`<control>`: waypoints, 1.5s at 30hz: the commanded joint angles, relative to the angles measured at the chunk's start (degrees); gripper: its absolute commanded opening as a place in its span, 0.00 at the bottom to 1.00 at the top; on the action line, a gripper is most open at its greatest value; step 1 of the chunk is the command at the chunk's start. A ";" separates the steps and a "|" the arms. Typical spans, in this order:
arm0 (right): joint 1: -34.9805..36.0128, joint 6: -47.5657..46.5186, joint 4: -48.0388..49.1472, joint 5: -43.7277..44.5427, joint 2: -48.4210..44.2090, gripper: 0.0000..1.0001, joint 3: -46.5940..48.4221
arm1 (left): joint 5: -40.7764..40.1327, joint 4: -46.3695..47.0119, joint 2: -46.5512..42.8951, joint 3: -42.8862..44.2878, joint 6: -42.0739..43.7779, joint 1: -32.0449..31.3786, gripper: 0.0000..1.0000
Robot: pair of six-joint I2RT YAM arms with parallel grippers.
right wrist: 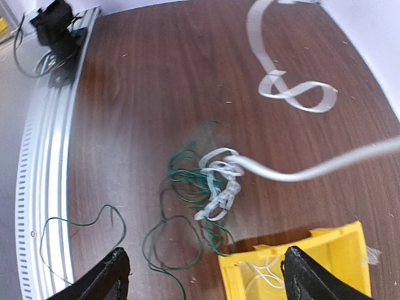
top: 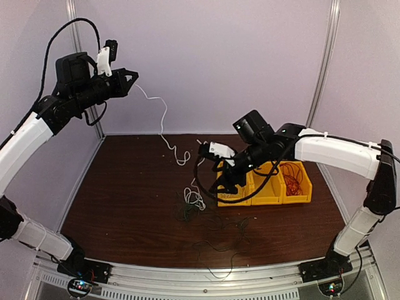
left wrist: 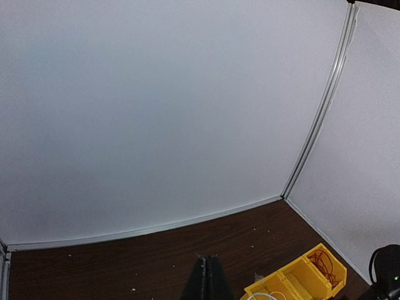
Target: Untangle the cables
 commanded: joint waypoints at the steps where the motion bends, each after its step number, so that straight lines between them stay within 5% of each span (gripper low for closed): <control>1: 12.12 -6.21 -13.31 -5.39 10.30 0.83 4.16 | 0.67 3.81 0.27 0.90 -0.18 -0.11 0.00; 4: 16.11 -6.77 -15.42 -6.66 15.36 1.00 3.16 | -2.15 3.89 -1.16 1.14 0.29 -0.11 0.00; 9: 18.54 -4.53 -10.24 14.36 15.23 1.00 1.62 | -2.56 2.09 -3.73 1.90 0.62 -0.11 0.00; 15: 18.85 -10.17 -20.62 30.36 13.61 1.00 5.35 | -2.65 1.92 -5.71 -0.21 0.39 -0.11 0.00; 24: 12.63 -9.84 -16.66 21.83 0.34 1.00 6.16 | 3.90 4.03 -3.39 -0.03 -1.19 -0.11 0.00; 38: -29.86 8.46 15.32 -2.73 -16.58 1.00 -13.93 | 11.56 9.69 4.37 -0.94 -4.39 -4.47 0.00; 45: -36.66 12.15 25.14 -1.12 -19.72 0.99 -25.18 | 11.67 9.68 9.92 2.03 -3.86 -9.31 0.00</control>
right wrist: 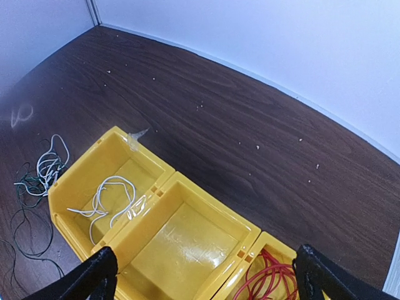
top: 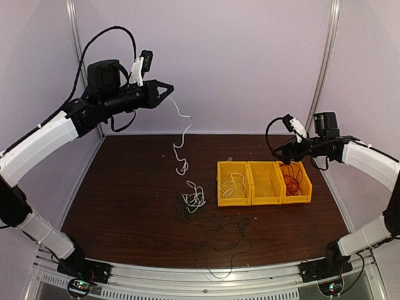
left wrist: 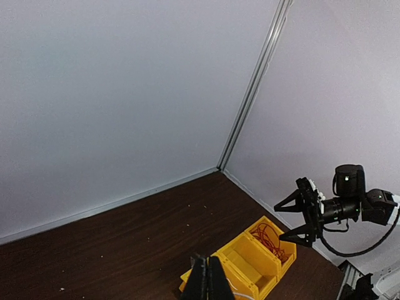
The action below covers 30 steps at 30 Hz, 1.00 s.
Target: Untangle the cables
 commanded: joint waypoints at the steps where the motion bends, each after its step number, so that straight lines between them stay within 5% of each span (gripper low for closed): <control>1: -0.94 2.82 8.65 0.25 -3.57 0.99 -4.31 | 0.97 3.60 3.09 3.25 0.02 -3.42 0.00; 9: -1.92 3.16 10.29 -1.12 -2.08 0.97 -5.83 | 1.86 8.56 10.11 3.62 -1.24 -8.53 0.00; 30: -1.92 2.04 9.30 -4.89 0.04 0.95 -5.96 | 7.28 19.39 30.59 9.52 -8.75 -9.93 0.00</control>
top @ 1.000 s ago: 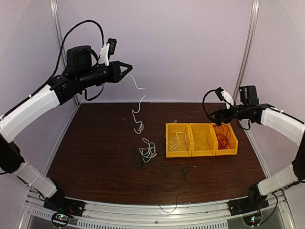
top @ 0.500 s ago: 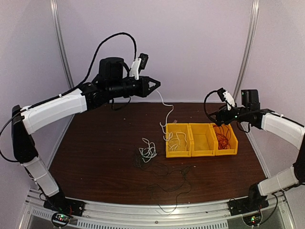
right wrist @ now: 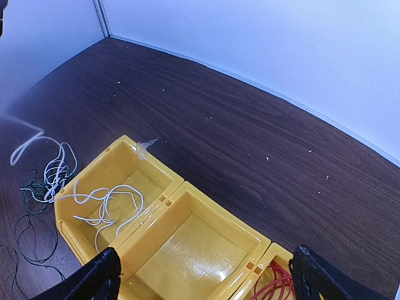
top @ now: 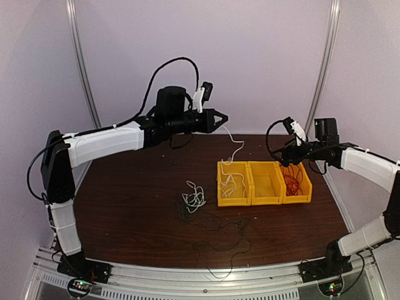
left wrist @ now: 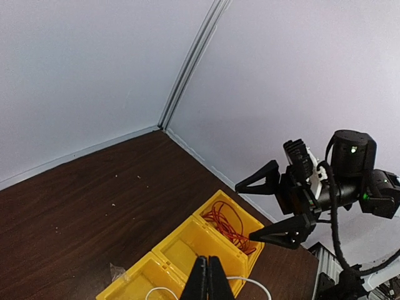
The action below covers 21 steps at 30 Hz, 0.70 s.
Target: Untangle the cables
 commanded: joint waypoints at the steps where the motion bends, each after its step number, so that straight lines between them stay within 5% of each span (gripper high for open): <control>1: -0.39 -0.30 0.49 -1.40 0.47 0.95 0.36 | 1.45 5.12 4.86 0.75 -2.19 -0.48 0.00; 21: -0.39 -1.08 -0.74 -2.82 2.28 0.95 1.17 | -2.82 -0.45 20.07 3.79 -3.01 -4.08 0.00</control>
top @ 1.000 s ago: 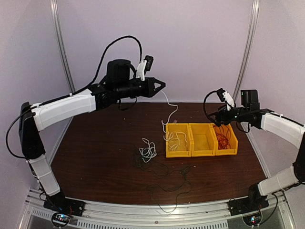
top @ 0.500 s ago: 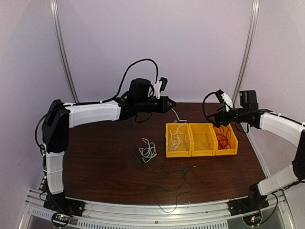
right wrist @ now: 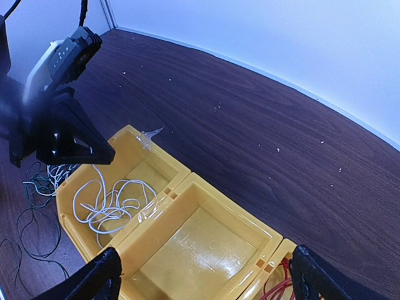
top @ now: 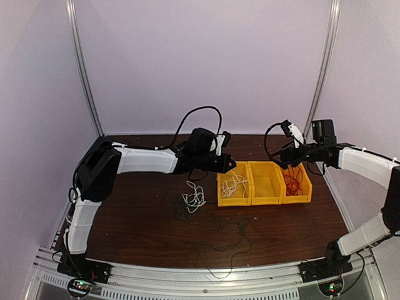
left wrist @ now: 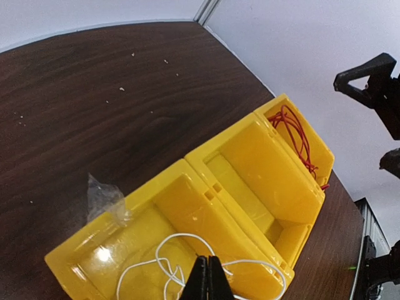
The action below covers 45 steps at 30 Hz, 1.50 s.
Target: Untangle the cables
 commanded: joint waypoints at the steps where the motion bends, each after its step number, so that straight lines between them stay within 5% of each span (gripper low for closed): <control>1: -0.39 -0.80 -0.37 -1.19 0.14 0.95 1.21 | -1.51 -0.48 1.20 2.99 -0.47 -1.46 0.00; 5: -0.39 -0.79 -0.53 -1.27 0.14 0.95 1.26 | -1.48 -2.79 0.88 4.45 0.35 -1.46 0.32; 10: -0.39 -0.82 -0.64 -1.78 0.14 0.95 1.35 | -2.74 -3.19 -4.26 4.28 3.93 -1.54 0.52; 19: -0.17 -1.01 -0.98 -4.13 0.49 0.94 1.35 | -13.89 -5.88 -20.84 -5.53 10.94 -1.41 0.62; 23: 1.39 -1.63 -1.10 -3.58 0.25 0.89 1.34 | -17.90 -8.07 -27.37 -15.86 10.40 -0.66 0.62; 30: 14.39 -6.08 -4.08 5.86 2.62 0.83 6.03 | -19.27 -3.06 -38.99 -39.39 2.09 0.30 0.59; 36: 25.79 -6.03 -6.55 8.63 11.60 0.76 13.38 | -13.54 7.98 -44.27 -54.85 -6.54 0.39 0.30; 41: 30.73 -3.81 -11.55 5.52 22.25 0.52 22.26 | -9.71 15.13 -44.50 -62.26 -12.25 0.40 0.53; 45: 34.88 -3.90 -12.98 5.65 27.26 0.44 26.10 | -9.37 19.52 -44.17 -65.46 -14.71 0.39 0.58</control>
